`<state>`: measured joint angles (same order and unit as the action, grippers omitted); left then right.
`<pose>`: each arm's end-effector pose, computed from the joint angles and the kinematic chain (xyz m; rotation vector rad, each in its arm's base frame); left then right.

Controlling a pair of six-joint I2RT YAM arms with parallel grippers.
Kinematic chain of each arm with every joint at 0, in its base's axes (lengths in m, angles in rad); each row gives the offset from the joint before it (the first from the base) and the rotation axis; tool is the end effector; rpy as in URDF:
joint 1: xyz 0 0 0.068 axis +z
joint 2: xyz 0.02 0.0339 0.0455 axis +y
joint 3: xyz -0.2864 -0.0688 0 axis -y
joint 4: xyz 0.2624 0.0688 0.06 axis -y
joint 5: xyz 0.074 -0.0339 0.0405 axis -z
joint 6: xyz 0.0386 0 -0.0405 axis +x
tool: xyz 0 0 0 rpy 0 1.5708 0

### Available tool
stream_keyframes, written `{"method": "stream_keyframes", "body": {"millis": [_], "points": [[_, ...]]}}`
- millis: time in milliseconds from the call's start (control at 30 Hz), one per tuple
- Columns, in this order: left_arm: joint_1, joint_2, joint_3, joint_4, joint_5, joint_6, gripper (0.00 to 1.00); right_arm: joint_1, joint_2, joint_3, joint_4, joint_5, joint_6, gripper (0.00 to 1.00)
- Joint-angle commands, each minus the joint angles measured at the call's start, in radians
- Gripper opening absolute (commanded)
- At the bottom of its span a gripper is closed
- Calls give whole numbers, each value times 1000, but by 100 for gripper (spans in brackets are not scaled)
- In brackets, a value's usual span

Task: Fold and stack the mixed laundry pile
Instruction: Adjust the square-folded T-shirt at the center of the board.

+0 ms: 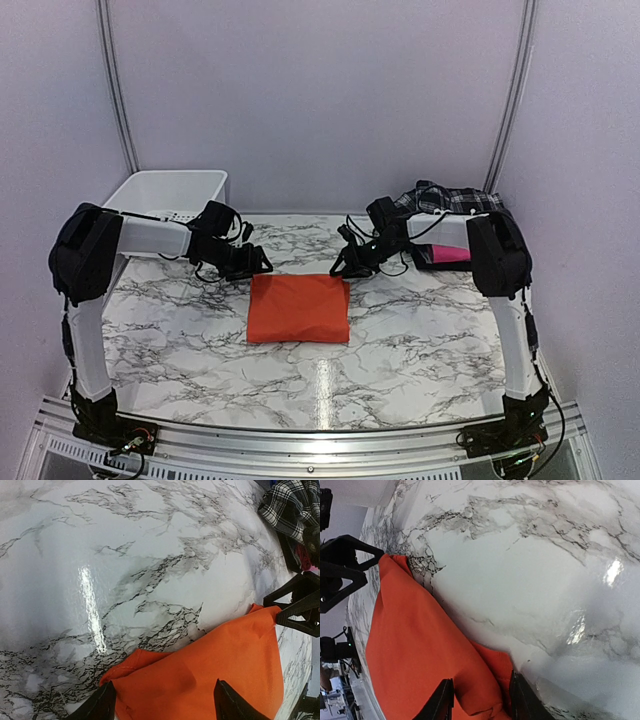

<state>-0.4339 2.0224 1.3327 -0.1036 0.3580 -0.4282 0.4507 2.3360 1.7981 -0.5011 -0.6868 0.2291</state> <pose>0.4143 -0.2069 0.1720 0.1889 2.4534 -0.8234 0.4638 0.2516 0.1476 -0.5489 2.6026 1.1328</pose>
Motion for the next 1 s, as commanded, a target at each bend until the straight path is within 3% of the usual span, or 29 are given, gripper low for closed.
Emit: {"method": "stream_keyframes", "body": {"millis": [0,300,433,767,900,967], "points": [[9,34,28,-32,-3,-7,68,5,0,-1,20,-40,-1,30],[18,28,8,-41,-98,-26,60,5,-14,-15,13,-42,-3,2],[18,31,12,-42,-102,-22,61,6,-20,-22,18,-46,3,0],[17,49,23,-17,12,-14,29,8,-40,-25,21,-45,11,0],[17,26,20,-11,14,-16,7,7,-52,-25,12,-45,12,0],[17,2,14,-10,1,-21,2,5,-69,-32,3,-36,9,0]]}}
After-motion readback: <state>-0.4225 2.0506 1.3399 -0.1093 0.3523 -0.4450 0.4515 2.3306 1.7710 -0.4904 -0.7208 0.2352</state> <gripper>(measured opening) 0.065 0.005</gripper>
